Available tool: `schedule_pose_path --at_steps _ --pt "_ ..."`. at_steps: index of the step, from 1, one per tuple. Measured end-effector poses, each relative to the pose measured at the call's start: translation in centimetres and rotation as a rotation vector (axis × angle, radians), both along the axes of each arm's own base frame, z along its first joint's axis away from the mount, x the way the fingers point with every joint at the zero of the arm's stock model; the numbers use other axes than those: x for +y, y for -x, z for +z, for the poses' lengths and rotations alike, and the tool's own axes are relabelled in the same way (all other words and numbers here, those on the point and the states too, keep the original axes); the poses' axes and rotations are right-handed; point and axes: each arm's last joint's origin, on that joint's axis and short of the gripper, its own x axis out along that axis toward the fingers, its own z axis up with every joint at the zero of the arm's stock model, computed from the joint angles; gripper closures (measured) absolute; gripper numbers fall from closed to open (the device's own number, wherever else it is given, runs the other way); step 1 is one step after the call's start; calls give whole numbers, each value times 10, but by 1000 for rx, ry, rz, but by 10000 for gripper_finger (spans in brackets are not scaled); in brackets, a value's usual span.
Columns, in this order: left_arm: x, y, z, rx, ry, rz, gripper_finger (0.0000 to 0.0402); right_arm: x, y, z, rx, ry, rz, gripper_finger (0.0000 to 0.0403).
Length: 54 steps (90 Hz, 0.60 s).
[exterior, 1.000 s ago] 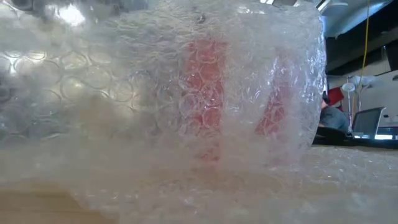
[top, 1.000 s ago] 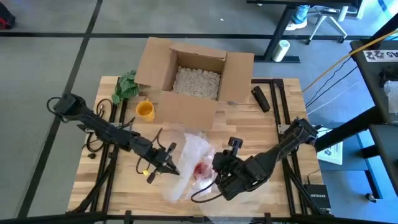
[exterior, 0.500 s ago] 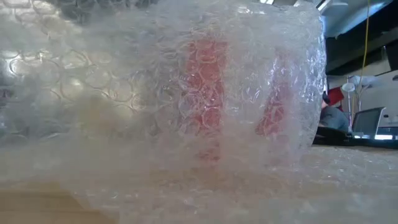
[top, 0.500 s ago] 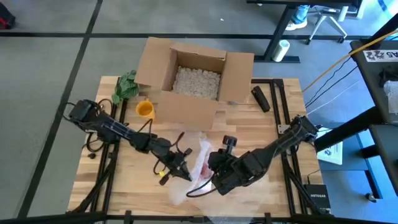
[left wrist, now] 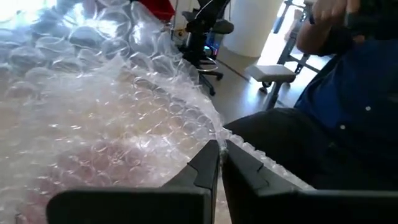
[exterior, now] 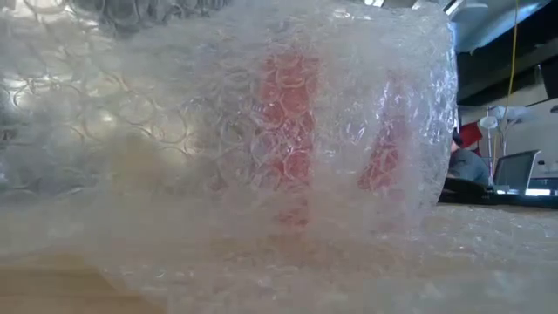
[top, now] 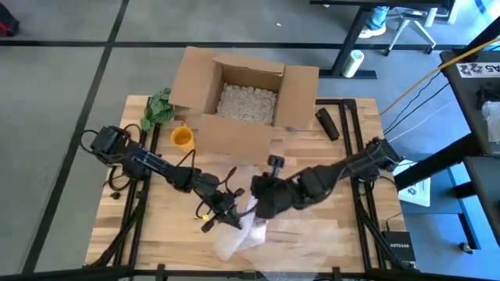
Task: Wrap mug
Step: Wrap the red mug with the bubble wrap
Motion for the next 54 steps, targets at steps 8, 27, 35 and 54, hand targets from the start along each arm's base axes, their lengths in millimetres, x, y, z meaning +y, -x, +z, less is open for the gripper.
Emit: schedule_pose_path --at_steps 8,27,35,54 --pt "1 0 -1 9 -3 2 401 -4 -8 -11 6 -81 62 402" --pt "6 -1 -3 33 -14 16 401 8 -8 -34 40 -222 149 402" --pt "9 -2 -3 34 -15 28 401 16 -7 -44 33 -280 184 402" --pt "16 -4 -4 40 -9 54 401 28 -6 -69 10 -374 221 402"
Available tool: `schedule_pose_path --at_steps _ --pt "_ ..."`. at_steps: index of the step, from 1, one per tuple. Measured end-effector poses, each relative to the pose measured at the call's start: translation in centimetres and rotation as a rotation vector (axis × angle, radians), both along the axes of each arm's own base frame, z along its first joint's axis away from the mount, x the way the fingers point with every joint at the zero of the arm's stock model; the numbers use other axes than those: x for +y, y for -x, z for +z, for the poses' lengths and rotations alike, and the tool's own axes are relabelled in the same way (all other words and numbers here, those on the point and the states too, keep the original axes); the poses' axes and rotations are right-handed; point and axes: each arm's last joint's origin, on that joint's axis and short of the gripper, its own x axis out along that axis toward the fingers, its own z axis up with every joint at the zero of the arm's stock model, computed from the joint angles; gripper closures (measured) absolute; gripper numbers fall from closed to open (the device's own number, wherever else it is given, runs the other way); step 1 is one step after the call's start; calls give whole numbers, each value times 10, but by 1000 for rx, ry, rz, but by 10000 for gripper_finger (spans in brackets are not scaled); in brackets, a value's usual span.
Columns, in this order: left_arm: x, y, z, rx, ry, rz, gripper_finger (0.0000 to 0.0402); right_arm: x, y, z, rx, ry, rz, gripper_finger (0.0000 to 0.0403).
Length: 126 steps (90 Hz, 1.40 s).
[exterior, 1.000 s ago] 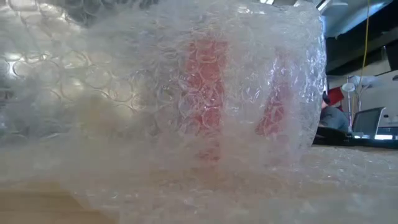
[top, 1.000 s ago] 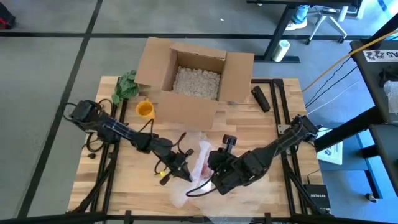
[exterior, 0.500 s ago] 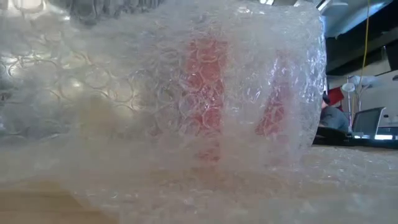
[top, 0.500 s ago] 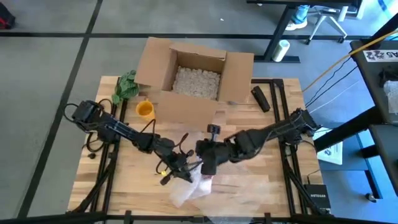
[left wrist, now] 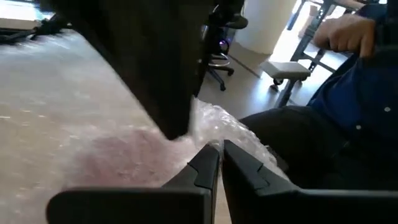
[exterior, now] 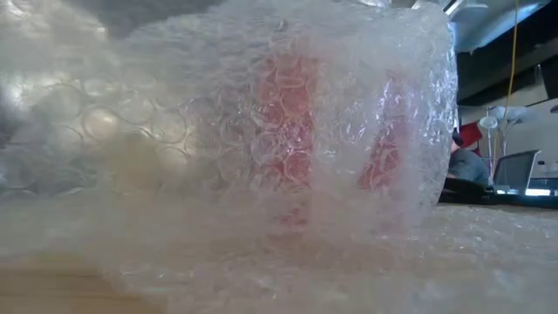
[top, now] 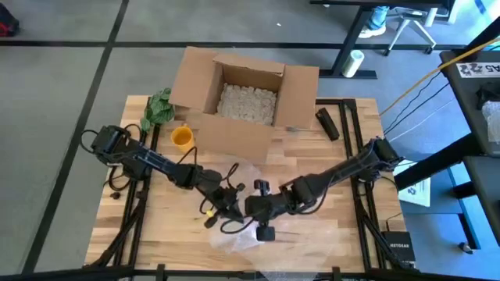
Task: Wrap mug
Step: Wrap the red mug with the bubble wrap
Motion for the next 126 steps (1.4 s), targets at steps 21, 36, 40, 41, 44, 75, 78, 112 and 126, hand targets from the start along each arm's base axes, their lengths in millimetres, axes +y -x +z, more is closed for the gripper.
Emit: schedule_pose_path --at_steps 21,36,40,41,44,75,78,112,126 --pt "1 0 -2 20 -10 15 401 -1 6 -42 35 -129 -18 402" --pt "3 1 -5 57 -19 29 401 -2 11 -56 69 -157 -38 402" --pt "4 1 -6 72 -22 32 401 -2 12 -58 80 -164 -39 402" --pt "4 1 -6 77 -22 32 401 -2 12 -58 83 -166 -38 402" --pt "5 2 -7 92 -20 34 401 -2 12 -59 90 -173 -32 402" --pt "7 7 -19 252 -6 -3 401 -3 14 -61 112 -165 -26 402" --pt "6 8 -19 264 -3 -6 401 -3 14 -61 109 -163 -27 402" --pt "-23 8 -40 280 -23 -43 402 -10 9 -59 93 -185 -33 402" --pt "-20 -9 -61 178 -13 25 401 -13 6 -58 80 -209 -29 402"
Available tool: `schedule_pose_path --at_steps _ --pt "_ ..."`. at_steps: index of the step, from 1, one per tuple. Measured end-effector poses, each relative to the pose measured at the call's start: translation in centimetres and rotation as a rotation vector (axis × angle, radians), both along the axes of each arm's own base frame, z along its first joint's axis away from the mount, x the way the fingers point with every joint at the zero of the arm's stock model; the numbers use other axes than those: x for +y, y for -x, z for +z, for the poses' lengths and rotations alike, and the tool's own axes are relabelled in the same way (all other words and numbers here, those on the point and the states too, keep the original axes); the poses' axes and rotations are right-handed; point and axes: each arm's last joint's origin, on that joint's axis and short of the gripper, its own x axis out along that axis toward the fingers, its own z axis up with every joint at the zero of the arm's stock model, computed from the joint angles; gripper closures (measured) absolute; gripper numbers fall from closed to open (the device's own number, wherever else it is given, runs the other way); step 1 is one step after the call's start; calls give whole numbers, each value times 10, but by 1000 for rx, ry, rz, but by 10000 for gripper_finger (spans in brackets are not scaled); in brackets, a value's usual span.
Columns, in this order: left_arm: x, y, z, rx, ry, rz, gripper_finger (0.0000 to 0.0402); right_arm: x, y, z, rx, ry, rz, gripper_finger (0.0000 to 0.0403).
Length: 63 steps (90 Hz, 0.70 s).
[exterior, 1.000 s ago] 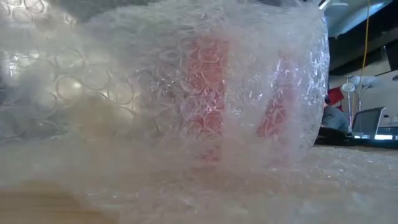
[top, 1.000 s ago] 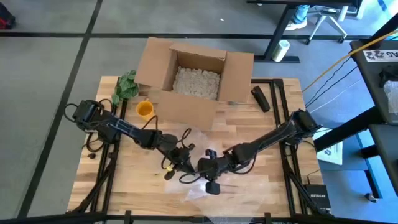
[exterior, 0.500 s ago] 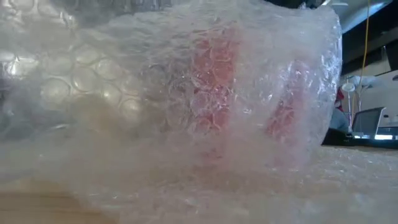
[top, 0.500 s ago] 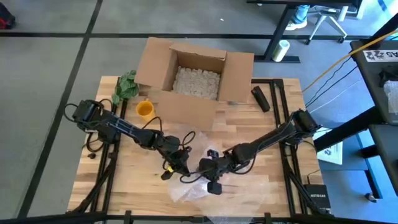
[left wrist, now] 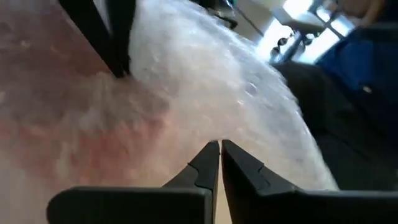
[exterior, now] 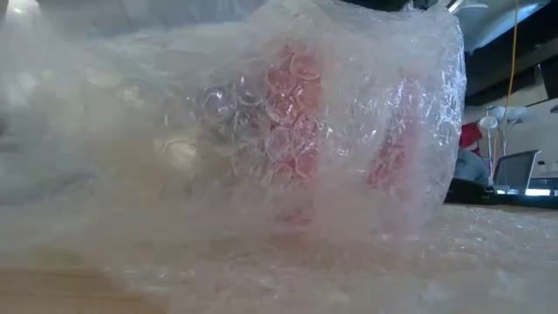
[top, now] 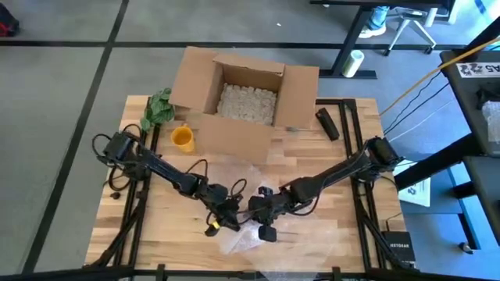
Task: Wrap mug
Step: Wrap the red mug with the bubble wrap
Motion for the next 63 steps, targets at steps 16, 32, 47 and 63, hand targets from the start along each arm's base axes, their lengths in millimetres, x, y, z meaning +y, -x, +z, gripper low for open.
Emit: schedule_pose_path --at_steps 16,32,47,63 --pt "15 -13 -7 -133 -33 52 401 -2 2 -2 39 -9 6 402" --pt "30 -22 -1 -189 -79 78 401 -5 8 -6 128 9 -1 402" --pt "41 -25 -1 -200 -123 169 401 -11 10 -8 173 11 -9 402" --pt "41 -25 -2 -160 -94 140 402 -14 8 -14 213 -4 -12 402"
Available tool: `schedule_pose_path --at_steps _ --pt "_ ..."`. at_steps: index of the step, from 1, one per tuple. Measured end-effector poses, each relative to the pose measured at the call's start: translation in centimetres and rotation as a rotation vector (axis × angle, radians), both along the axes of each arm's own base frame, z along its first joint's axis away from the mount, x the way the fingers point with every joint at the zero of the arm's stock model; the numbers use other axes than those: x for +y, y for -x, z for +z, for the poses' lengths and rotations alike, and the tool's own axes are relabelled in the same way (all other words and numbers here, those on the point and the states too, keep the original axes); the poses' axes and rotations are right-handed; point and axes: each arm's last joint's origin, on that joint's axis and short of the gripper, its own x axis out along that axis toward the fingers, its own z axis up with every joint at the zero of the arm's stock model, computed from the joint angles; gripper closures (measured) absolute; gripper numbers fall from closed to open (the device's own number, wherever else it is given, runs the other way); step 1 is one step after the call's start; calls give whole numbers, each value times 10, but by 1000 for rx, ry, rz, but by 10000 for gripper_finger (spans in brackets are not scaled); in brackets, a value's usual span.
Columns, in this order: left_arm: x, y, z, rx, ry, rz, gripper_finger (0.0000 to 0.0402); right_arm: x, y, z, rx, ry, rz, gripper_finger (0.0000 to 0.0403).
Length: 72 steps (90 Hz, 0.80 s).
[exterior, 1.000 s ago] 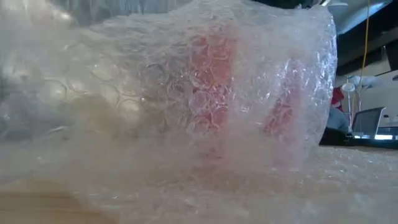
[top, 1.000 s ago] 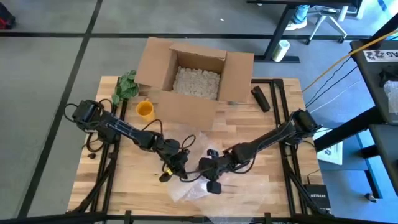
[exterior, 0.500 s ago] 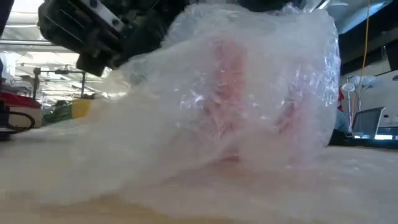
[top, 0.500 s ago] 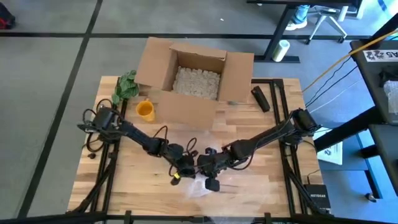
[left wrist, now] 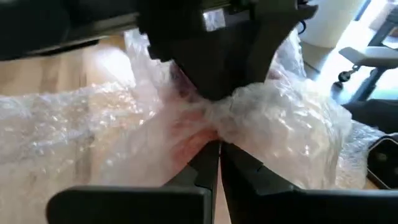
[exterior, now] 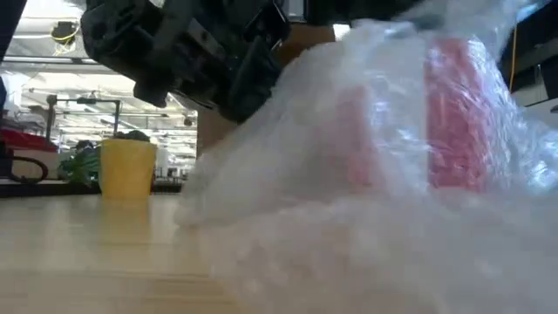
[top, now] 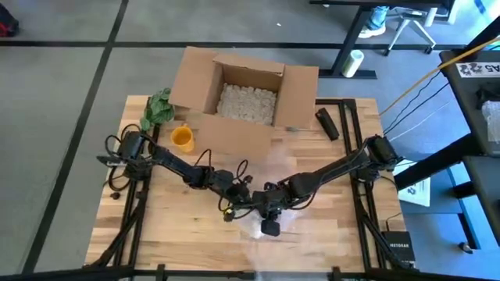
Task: Wrap mug
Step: Wrap the red mug with the bubble wrap
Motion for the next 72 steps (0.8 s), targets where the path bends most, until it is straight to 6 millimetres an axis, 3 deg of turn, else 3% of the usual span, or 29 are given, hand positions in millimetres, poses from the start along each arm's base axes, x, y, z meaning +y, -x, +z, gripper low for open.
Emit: schedule_pose_path --at_steps 16,36,72 --pt "-2 5 -10 138 23 -25 402 3 -2 -10 31 -22 21 402" --pt "-3 7 -10 164 21 -43 402 4 2 -14 69 -20 21 402" --pt "0 43 50 237 -126 0 402 4 6 -22 77 -38 6 402"
